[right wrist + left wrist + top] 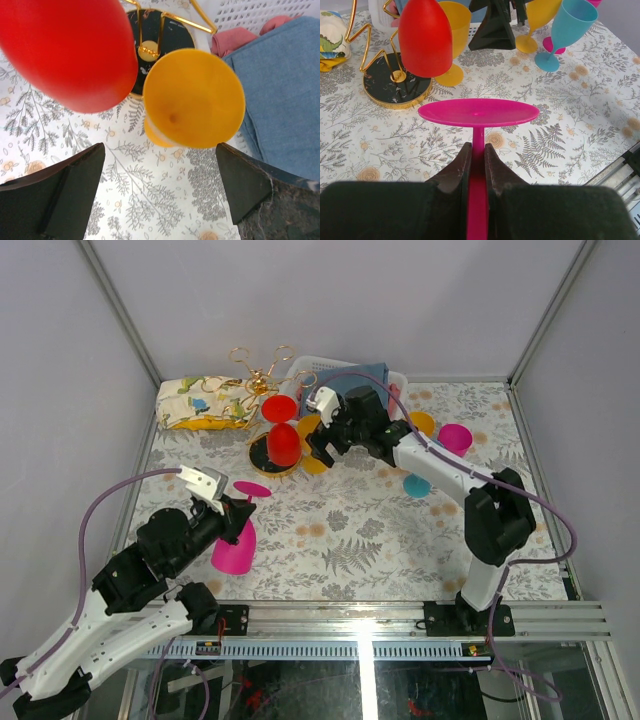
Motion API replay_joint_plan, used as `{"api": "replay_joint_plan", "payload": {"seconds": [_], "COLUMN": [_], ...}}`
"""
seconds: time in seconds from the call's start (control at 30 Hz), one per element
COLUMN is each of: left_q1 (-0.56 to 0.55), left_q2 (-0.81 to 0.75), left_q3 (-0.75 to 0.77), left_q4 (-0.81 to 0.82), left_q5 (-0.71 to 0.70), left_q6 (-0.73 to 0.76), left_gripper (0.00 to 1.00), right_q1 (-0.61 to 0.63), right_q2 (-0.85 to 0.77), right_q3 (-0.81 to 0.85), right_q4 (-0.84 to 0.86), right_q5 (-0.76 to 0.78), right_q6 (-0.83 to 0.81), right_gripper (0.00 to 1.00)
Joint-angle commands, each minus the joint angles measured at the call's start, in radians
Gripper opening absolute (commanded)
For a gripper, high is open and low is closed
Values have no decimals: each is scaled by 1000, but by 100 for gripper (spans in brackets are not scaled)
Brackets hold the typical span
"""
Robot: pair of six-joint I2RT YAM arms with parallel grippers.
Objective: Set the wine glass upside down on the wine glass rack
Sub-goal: Pick up the wine glass at the center of the board.
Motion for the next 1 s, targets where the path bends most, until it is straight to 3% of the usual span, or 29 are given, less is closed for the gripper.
{"api": "replay_joint_plan", "payload": {"seconds": [0.0,0.43,0.73,0.97], "left_q1": [6,6,5,6], "left_q2": [1,-3,-1,-4], "left_q3": [-4,-6,-6,-5], "left_q4": [26,25,27,26], "left_q5": [1,1,3,2], "left_q6": [-2,-2,0,-1], "left_gripper": [0,0,0,0], "right_q1": [2,2,2,2], "right_q2": [-109,-183,-160,-40], "right_q3": [-57,-155,-147,-57], "right_q4": [46,53,49,21], "right_q5": [-13,64,43,-7], "right_q6": [16,4,5,-3], "right_gripper": [99,99,99,99]}}
